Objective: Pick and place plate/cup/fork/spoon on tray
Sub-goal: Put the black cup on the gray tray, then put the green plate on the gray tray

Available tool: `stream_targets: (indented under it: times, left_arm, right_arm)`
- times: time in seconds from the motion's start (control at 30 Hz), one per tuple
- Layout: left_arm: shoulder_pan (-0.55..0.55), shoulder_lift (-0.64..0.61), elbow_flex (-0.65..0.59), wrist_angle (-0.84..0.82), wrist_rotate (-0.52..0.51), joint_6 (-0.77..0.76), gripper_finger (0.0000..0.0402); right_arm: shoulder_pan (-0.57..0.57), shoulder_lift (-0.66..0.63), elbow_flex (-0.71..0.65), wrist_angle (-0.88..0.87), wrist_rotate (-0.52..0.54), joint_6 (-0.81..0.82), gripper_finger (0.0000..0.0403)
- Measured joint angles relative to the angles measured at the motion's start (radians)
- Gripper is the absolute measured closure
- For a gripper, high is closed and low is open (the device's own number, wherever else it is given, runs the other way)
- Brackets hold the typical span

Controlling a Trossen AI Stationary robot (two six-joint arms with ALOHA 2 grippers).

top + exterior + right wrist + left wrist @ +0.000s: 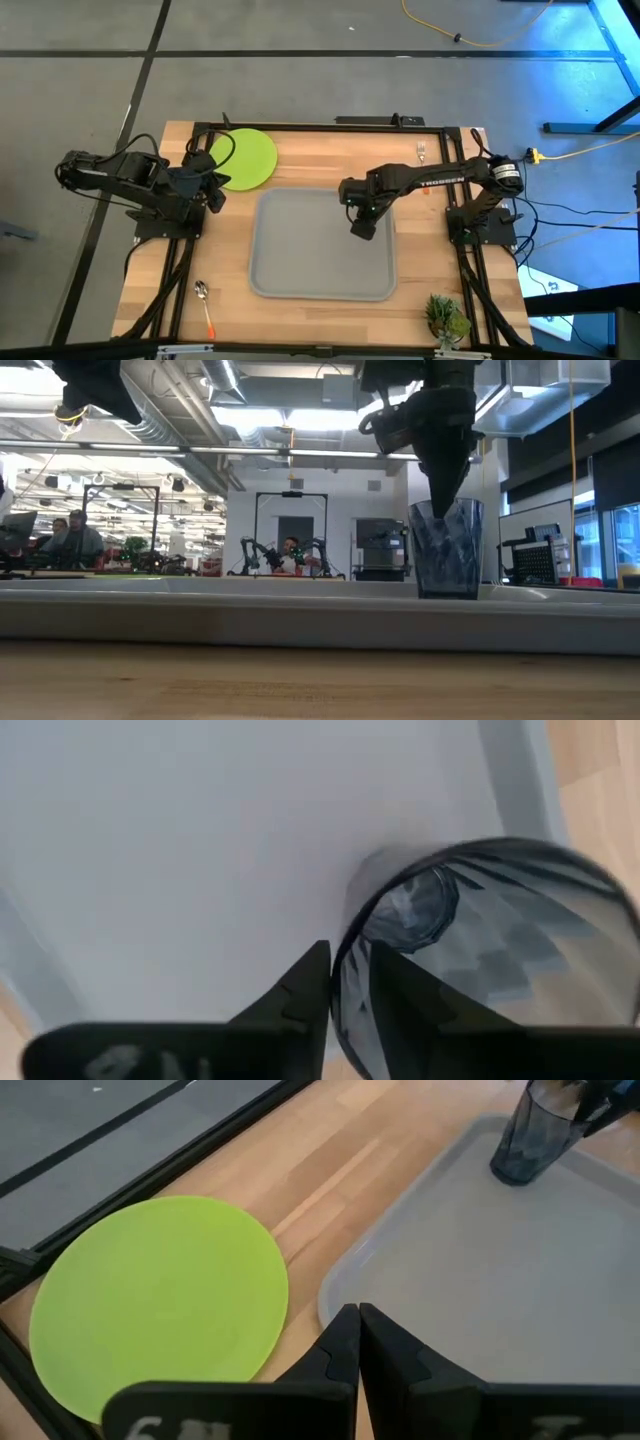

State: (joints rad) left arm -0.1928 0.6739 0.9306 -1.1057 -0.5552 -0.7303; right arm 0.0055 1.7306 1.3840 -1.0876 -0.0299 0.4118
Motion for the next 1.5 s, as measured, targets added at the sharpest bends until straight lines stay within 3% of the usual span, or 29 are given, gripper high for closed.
stream_targets:
  times: [0.33, 0.53, 0.9, 1.0, 1.2, 1.5]
  left_arm:
    - [0.000, 0.000, 0.000, 0.000, 0.001, -0.001, 0.0401]
    - [0.000, 0.000, 0.000, 0.004, 0.085, 0.002, 0.0401]
    - [0.000, 0.003, 0.000, 0.004, 0.060, 0.026, 0.0401]
    - [0.000, 0.016, 0.000, 0.005, 0.095, -0.027, 0.0401]
    - [-0.001, 0.021, 0.000, -0.008, 0.271, -0.189, 0.0401]
    - [0.001, 0.076, 0.000, -0.008, 0.291, -0.306, 0.0383]
  right_arm:
    - [0.000, 0.000, 0.104, -0.030, 0.001, -0.003, 0.0325]
    - [0.000, 0.000, 0.181, -0.067, 0.005, -0.053, 0.0325]
    - [-0.003, 0.000, 0.447, -0.081, 0.194, -0.253, 0.0325]
    - [-0.016, 0.000, 0.510, -0.101, 0.220, -0.312, 0.0325]
    - [-0.040, -0.001, 0.595, -0.121, 0.225, -0.356, 0.0325]
    - [-0.043, -0.001, 0.605, -0.118, 0.224, -0.447, 0.0325]
